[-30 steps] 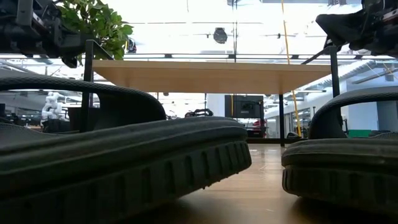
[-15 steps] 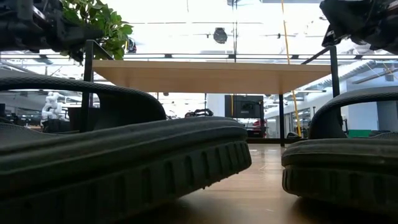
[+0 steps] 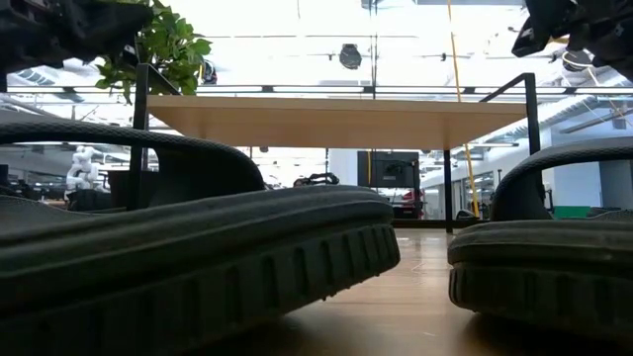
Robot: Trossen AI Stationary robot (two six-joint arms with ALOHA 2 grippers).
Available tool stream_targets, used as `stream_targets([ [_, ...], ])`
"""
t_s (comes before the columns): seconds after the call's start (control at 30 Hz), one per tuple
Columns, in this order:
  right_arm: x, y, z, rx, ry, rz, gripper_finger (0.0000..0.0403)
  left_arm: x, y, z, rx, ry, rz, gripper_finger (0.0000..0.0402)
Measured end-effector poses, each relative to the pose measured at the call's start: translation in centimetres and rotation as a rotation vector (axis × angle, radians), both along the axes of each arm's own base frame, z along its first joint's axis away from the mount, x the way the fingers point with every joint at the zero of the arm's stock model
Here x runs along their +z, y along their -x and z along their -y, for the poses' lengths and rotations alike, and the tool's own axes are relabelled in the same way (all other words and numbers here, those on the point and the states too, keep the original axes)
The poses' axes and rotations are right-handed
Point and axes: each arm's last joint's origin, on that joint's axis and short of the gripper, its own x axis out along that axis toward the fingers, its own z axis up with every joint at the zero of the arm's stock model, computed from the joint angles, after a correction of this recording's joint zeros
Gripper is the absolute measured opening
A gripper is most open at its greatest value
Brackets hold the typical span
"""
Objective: Pick and place slides into the shelf
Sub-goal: Put the black slide on the shelf
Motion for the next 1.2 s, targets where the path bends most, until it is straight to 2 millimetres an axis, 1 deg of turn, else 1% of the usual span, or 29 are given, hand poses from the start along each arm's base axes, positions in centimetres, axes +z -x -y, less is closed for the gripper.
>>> stream_targets([
  [0.07,-0.2,-0.3,-0.3,0.019,0.015,-0.030,0.0167,0.0,0.0,0.2,-0.010,-0.016,0.003,0.0000],
  [0.2,0.2,-0.8,-1.0,0.059,0.058,-0.045,0.0185,0.1,0.0,0.2,0.000,-0.015,0.018,0.0002],
  [0.33,0.8,-1.6,-2.0,0.102,0.119,-0.067,0.0194,0.2,0.0,0.2,0.011,-0.005,0.018,0.0001],
  [0.53,2.3,-3.1,-4.2,0.198,0.203,-0.098,0.0196,0.2,0.0,0.2,0.010,-0.003,0.017,0.0003],
  [0.6,2.8,-3.8,-5.1,0.194,0.223,-0.124,0.0196,0.1,0.0,0.2,0.009,0.004,0.016,0.0001],
  [0.7,3.5,-4.8,-6.7,0.146,0.277,-0.187,0.0196,0.1,0.0,0.2,0.008,0.008,0.015,0.0001],
  [0.77,4.2,-5.4,-8.0,0.084,0.326,-0.227,0.0196,0.1,0.0,0.2,0.007,0.011,0.014,0.0004],
  [0.87,5.2,-5.7,-10.0,-0.086,0.406,-0.293,0.0197,0.1,0.0,0.2,0.005,0.022,0.012,0.0007],
  [0.97,5.6,-5.7,-11.5,-0.300,0.449,-0.370,0.0197,0.1,0.0,0.2,0.004,0.024,0.012,0.0008],
  [1.03,5.6,-5.6,-11.9,-0.390,0.423,-0.403,0.0197,0.1,0.0,0.2,0.004,0.026,0.012,0.0008],
  [1.07,5.6,-5.5,-12.1,-0.408,0.393,-0.412,0.0197,0.1,0.0,0.2,0.003,0.030,0.011,0.0008],
  [1.2,5.0,-4.8,-12.4,-0.360,0.258,-0.494,0.0197,0.1,0.0,0.2,0.000,0.047,0.008,0.0008],
])
